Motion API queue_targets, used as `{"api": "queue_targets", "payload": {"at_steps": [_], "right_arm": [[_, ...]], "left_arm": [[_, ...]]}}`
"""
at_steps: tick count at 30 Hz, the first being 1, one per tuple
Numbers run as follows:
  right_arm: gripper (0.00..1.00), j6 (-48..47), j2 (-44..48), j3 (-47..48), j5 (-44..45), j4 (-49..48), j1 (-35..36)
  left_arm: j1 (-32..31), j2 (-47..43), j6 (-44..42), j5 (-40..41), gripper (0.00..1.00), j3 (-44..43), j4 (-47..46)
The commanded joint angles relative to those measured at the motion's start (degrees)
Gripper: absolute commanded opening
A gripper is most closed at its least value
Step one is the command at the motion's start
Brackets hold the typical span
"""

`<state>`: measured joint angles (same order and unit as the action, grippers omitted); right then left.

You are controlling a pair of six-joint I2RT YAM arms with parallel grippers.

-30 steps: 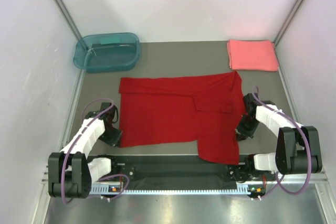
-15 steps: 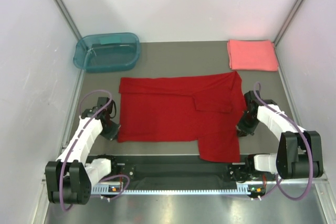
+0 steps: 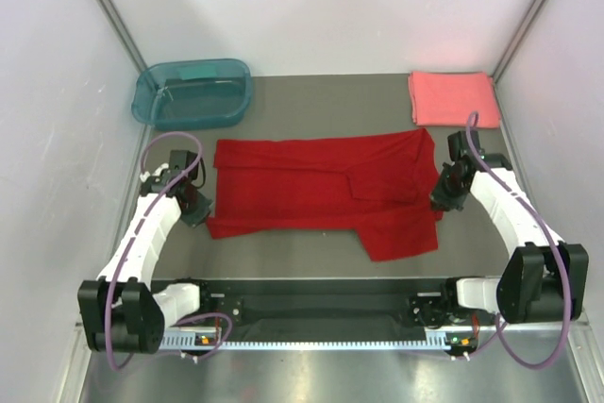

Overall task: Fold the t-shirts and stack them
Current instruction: Fold the tshirt

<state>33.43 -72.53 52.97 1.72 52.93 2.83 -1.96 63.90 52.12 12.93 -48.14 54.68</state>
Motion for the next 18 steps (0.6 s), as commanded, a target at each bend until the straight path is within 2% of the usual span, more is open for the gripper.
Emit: {"api": "queue_targets", "payload": {"at_steps": [1, 11, 18], "right_arm": [[0.00, -2.8, -1.3, 4.7, 1.8, 0.3, -0.2], [0.00, -5.5, -8.2, 12.3, 0.4, -0.8, -2.4], [0.00, -6.2, -13.1, 16.4, -1.6, -1.8, -4.5]], "left_arm": [[-0.3, 1.8, -4.6, 0.6, 0.00, -3.8, -3.2], [-0.7, 10.5, -14.4, -4.0, 0.00, -12.1, -7.8], [-0.7, 16.4, -16.9, -2.9, 0.00, -16.5, -9.8]]}}
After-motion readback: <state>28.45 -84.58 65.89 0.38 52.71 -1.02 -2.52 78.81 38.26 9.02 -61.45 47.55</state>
